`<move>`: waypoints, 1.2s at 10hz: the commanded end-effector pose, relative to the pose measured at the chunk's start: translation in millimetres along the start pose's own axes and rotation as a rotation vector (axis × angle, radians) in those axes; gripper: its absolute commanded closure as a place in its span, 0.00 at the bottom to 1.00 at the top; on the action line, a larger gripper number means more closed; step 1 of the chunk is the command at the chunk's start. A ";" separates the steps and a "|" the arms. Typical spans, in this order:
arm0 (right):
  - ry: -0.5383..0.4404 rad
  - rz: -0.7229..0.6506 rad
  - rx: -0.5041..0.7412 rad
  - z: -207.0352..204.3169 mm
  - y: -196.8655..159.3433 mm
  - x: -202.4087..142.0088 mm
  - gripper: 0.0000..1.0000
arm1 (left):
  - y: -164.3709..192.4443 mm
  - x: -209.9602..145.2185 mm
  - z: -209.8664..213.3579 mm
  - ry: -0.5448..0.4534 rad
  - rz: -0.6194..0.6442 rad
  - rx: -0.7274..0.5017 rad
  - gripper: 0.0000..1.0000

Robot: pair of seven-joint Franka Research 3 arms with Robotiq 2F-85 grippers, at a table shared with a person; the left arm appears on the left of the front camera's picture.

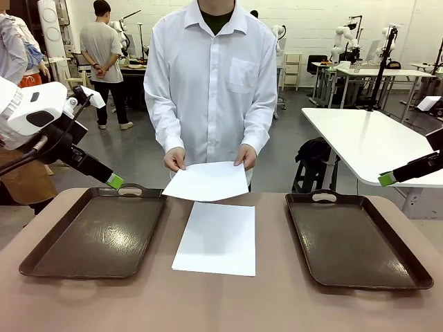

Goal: Sort the A4 documents.
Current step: Receive the A4 Paper.

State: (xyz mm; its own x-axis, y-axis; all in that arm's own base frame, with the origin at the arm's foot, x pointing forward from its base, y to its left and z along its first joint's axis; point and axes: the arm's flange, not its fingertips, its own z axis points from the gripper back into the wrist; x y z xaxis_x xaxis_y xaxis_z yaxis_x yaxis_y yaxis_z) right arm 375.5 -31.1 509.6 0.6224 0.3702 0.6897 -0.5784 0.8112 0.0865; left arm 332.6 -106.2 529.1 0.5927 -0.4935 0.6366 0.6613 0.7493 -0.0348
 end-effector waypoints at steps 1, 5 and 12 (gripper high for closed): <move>-0.005 -0.004 0.015 -2.8 -0.9 -0.7 0.00 | -0.1 0.7 -1.8 -0.003 0.000 0.000 0.00; -0.005 -0.004 0.015 -2.8 -0.9 -0.7 0.00 | -0.1 0.7 -1.8 -0.003 0.000 0.000 0.00; -0.005 -0.004 0.015 -2.8 -0.9 -0.7 0.00 | -0.1 0.7 -1.8 -0.003 0.000 0.000 0.00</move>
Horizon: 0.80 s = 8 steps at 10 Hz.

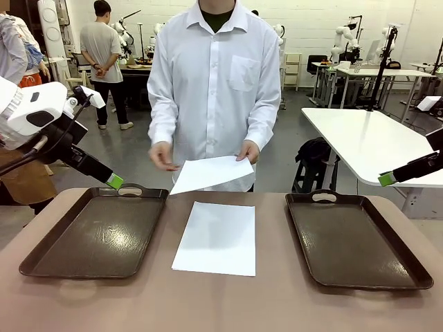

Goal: Sort the A4 documents.
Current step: Receive the A4 Paper.

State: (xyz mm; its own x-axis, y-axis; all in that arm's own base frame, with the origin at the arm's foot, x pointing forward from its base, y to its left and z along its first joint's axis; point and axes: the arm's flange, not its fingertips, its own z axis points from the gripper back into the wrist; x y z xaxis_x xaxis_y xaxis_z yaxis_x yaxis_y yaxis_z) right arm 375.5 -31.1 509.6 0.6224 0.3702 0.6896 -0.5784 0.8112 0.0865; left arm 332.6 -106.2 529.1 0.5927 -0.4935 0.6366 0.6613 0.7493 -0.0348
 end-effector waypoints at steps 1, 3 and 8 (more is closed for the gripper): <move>-0.005 -0.004 0.015 -2.8 -0.9 -0.7 0.00 | -0.1 0.7 -1.8 -0.003 0.000 0.000 0.00; -0.005 -0.004 0.015 -2.8 -0.9 -0.7 0.00 | -0.1 0.7 -1.8 -0.003 0.000 0.000 0.00; -0.005 -0.004 0.015 -2.8 -0.9 -0.7 0.00 | -0.1 0.7 -1.8 -0.003 0.000 0.000 0.00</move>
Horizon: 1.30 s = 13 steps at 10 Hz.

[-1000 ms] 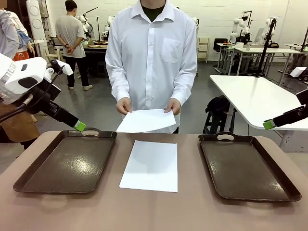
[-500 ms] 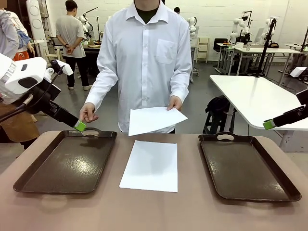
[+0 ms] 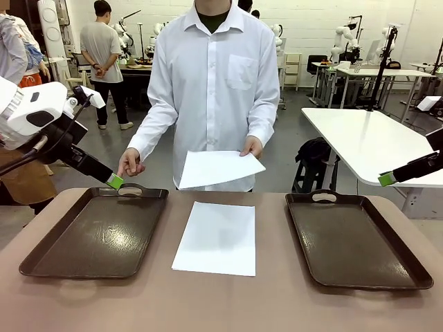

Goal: Sort the A4 documents.
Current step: Receive the A4 Paper.

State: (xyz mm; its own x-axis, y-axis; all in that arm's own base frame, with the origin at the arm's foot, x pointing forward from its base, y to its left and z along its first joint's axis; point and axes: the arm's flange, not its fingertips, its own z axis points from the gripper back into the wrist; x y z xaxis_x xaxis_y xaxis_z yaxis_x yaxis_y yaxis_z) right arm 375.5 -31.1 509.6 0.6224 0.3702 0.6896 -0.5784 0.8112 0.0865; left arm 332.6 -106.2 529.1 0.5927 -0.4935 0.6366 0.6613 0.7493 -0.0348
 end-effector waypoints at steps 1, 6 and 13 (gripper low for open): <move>-0.005 -0.004 0.015 -2.8 -0.9 -0.7 0.00 | -0.1 0.7 -1.8 -0.003 0.000 0.000 0.00; -0.005 -0.004 0.015 -2.8 -0.9 -0.7 0.00 | 16.7 1.1 -11.7 -0.040 0.079 -0.001 0.00; -0.005 -0.004 0.015 -2.8 -0.9 -0.7 0.00 | 126.2 16.0 -106.1 -0.284 0.590 -0.279 0.00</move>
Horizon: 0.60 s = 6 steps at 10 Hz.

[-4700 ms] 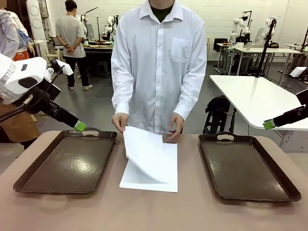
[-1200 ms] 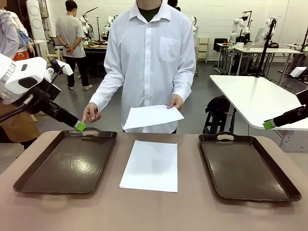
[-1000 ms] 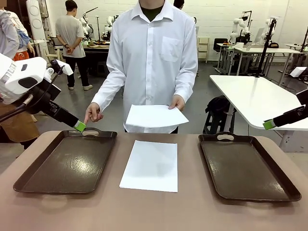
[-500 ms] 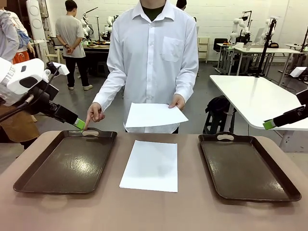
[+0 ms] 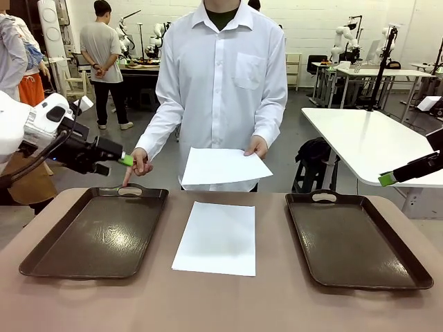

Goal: Sort the A4 documents.
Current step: Receive the A4 Paper.

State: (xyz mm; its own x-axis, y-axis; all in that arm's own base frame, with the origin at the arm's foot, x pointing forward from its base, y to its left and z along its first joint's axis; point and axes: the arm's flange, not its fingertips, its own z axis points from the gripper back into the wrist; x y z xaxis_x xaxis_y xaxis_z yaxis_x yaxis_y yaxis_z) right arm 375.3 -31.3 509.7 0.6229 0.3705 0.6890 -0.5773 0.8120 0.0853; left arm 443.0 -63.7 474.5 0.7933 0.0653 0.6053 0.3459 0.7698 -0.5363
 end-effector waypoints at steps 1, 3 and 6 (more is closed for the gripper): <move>-0.006 -0.004 0.017 -3.0 -0.8 -0.6 0.00 | 32.3 18.9 -45.2 -0.072 0.073 -0.155 0.00; -0.006 -0.004 0.017 -3.0 -0.8 -0.6 0.00 | 52.9 30.5 -77.8 -0.045 0.125 -0.169 0.00; -0.006 -0.004 0.017 -3.0 -0.8 -0.6 0.00 | 67.8 43.7 -116.4 -0.054 0.222 -0.265 0.00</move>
State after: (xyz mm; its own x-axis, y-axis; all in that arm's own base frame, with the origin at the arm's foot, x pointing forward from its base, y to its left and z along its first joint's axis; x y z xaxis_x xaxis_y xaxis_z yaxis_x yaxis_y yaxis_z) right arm 375.2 -30.9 509.7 0.6231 0.3712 0.6885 -0.5777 0.8118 0.0852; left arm 529.4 -77.1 407.8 0.8402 0.2357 0.4884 0.2850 0.5742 -0.7675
